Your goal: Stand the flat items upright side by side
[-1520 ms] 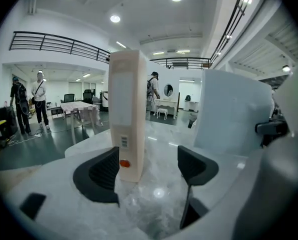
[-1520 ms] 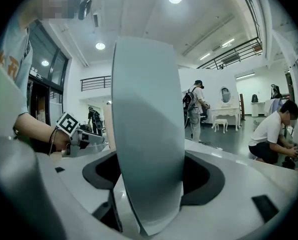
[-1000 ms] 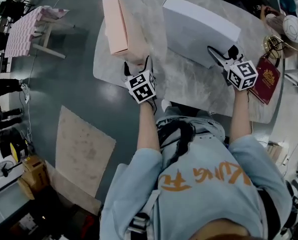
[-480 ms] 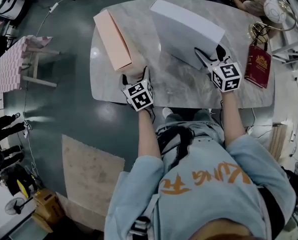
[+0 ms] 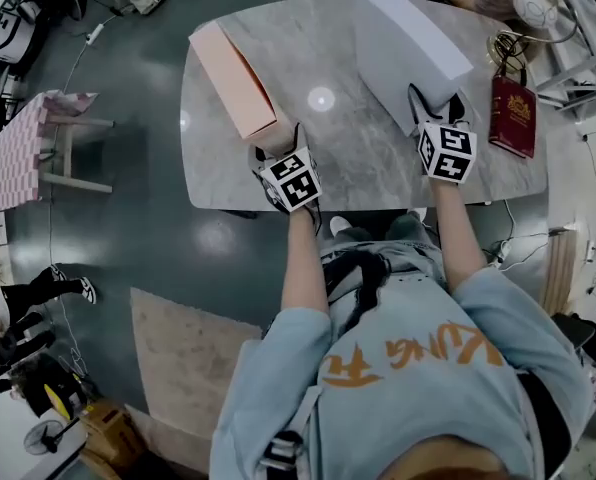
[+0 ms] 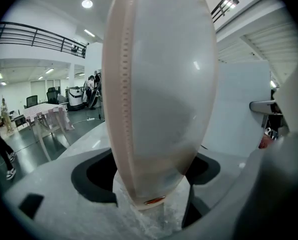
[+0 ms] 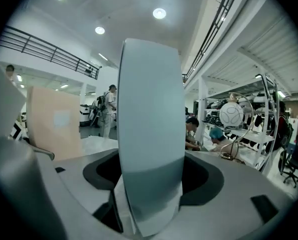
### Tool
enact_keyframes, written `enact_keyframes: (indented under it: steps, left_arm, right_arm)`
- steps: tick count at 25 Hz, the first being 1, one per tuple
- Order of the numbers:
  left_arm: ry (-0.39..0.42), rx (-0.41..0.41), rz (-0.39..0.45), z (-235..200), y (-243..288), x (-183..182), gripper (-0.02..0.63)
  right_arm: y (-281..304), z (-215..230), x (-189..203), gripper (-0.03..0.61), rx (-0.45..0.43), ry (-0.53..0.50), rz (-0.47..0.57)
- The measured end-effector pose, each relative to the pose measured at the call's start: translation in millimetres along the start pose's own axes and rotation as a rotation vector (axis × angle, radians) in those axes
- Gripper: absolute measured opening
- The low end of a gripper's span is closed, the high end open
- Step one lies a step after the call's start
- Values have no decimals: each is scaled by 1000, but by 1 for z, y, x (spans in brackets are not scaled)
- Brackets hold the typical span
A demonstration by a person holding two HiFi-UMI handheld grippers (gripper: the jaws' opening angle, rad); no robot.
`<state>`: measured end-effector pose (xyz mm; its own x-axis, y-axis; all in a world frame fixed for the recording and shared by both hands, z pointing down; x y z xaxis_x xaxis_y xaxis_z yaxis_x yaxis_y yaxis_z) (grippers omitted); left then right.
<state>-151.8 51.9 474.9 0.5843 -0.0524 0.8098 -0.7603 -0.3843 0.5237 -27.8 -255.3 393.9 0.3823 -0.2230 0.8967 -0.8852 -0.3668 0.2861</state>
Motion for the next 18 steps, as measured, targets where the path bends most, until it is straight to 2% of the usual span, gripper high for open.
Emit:
enact_keyframes:
  steps: [3,8,18]
  left_arm:
    - [2,6,4,1,-1,-2,397]
    - [6,47,8,0,-4,-3,376]
    - [55,214,-12,29,-7,8,373]
  right_arm:
    - [-4,-4,4,337,37,50,-12]
    - [-6,-16,8,342,20,78,-45]
    - [-5,-32,8,342,-27,166,-94]
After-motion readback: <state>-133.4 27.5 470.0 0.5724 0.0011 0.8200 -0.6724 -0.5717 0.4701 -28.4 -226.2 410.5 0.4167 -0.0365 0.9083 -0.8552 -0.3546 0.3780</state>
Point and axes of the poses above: the fingertips, and each gripper's own axes: y forward along the fingers, z to its right, x out of its underside, the point moved 8 cm from there along -y, backward along the fingers, and after that the axes turned 15 degrees about -y, right-handed, at the moved point
